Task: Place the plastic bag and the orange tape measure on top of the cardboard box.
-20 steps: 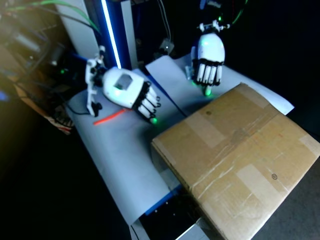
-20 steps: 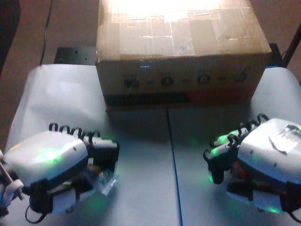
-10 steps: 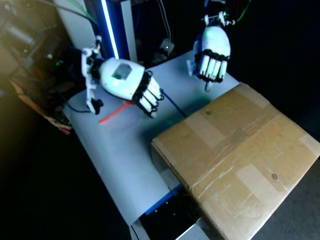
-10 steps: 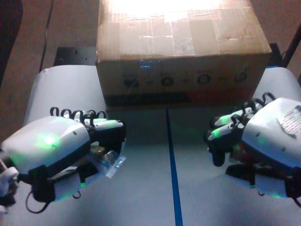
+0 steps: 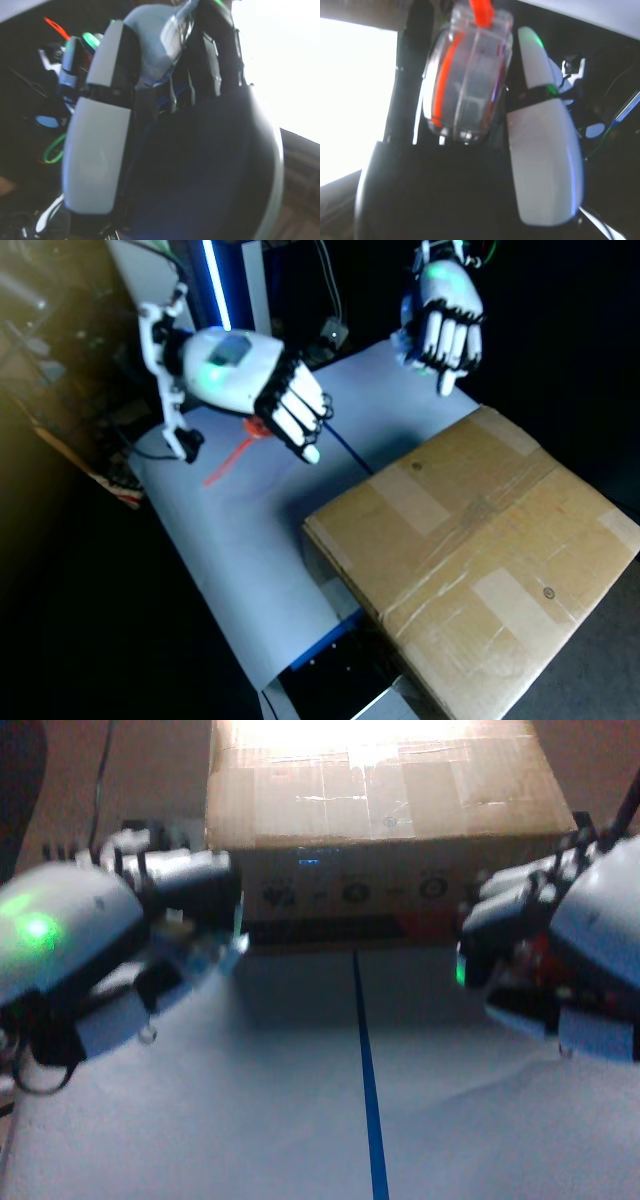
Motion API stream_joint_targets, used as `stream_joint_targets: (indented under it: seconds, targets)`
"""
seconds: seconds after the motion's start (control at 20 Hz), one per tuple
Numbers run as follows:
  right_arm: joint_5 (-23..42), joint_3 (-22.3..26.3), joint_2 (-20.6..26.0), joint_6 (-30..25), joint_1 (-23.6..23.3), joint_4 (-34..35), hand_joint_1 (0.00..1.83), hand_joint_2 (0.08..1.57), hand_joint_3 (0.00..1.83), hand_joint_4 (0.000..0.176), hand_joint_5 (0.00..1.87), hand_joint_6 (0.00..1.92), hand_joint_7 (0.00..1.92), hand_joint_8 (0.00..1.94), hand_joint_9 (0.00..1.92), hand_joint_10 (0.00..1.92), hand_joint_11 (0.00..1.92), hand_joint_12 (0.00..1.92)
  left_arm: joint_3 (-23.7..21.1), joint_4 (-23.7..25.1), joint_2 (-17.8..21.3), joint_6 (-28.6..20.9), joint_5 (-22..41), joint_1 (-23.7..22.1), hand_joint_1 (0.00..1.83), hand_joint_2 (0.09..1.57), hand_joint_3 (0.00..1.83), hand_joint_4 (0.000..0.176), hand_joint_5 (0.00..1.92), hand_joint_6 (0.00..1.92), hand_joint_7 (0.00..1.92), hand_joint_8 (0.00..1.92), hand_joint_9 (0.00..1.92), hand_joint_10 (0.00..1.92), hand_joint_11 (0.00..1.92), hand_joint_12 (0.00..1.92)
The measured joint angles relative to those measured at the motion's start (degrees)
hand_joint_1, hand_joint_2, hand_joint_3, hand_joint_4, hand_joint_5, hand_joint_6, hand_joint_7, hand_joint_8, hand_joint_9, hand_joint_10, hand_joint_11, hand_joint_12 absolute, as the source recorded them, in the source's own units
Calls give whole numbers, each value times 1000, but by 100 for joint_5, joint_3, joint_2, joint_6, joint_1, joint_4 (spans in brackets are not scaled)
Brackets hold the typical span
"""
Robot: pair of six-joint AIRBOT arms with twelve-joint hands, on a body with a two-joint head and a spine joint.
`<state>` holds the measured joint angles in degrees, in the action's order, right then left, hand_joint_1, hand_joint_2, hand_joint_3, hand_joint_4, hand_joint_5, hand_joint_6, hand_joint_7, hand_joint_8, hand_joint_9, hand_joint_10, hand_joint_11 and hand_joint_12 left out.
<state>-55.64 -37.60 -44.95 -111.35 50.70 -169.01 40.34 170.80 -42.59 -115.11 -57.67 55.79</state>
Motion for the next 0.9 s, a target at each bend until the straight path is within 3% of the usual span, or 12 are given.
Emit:
stream_joint_targets:
  seconds: [0.1,0.2,0.25,0.35,0.4,0.5,0.55,0.65,0.7,0.8,0.85,0.9]
  targets:
    - [-142,-92,0,0,-212,-44,1271,1102,0,0,992,852,1067,1082,980,1684,980,1921,114,26,-17,7,-236,-254,1273,1388,0,0,378,1703,482,1701,560,1867,405,1921]
    - [-164,-153,0,0,-378,-85,1287,1081,0,0,1094,642,1064,1120,983,1683,980,1921,256,-42,-160,52,-232,-560,1282,1353,0,0,442,1557,554,1654,631,1831,550,1921]
    - [-208,-175,0,-2,-407,-133,1241,1102,0,0,976,993,1058,988,981,1672,974,1921,264,-35,-188,57,-238,-621,1291,1353,0,0,443,1575,550,1655,590,1832,510,1921]
    - [-278,-262,-9,-9,-542,-160,1287,1078,0,0,1094,642,1065,1120,983,1683,980,1921,323,15,-317,153,-260,-885,1298,1345,0,0,450,1585,597,1618,550,1811,330,1912]
    - [-295,-319,-11,-9,-664,-160,1241,1099,4,0,976,993,1058,988,981,1672,973,1921,337,4,-352,260,-238,-1047,1291,1358,2,0,431,1581,577,1673,527,1843,343,1919]
    - [-363,-411,-11,-7,-831,-160,1286,1077,0,0,1093,645,1064,1121,982,1683,979,1921,420,17,-411,376,-306,-1239,1301,1340,0,0,461,1518,613,1656,569,1797,473,1921]
    - [-369,-476,-11,2,-940,-155,1272,1091,2,0,995,847,1071,1075,982,1682,980,1921,551,7,-518,415,-343,-1416,1306,1331,0,0,463,1519,628,1619,590,1777,481,1921]
    - [-348,-531,-13,118,-1093,-160,1287,1076,0,0,1094,642,1065,1120,983,1683,980,1921,713,2,-643,417,-361,-1587,1295,1350,3,0,429,1585,571,1664,575,1803,506,1921]
    - [-343,-553,-15,275,-1180,-157,1241,1098,7,0,976,993,1058,988,981,1672,974,1921,796,-11,-737,420,-361,-1687,1284,1350,0,0,435,1586,571,1657,603,1795,522,1921]
    - [-363,-693,-129,507,-1471,-160,1286,1078,0,0,1090,649,1059,1129,981,1686,979,1921,992,2,-938,413,-308,-1921,1300,1338,0,0,486,1461,579,1665,621,1838,538,1921]
    - [-382,-817,-223,514,-1569,-160,1272,1091,3,0,995,848,1070,1076,981,1682,979,1921,1080,13,-1016,409,-273,-2037,1301,1346,2,0,490,1405,568,1704,598,1909,522,1921]
    - [-352,-999,-361,518,-1709,-160,1276,1088,1,0,1004,812,1075,1087,983,1684,981,1921,1211,15,-1115,409,-173,-2177,1187,1346,2,0,523,1423,634,1773,609,1916,613,1921]
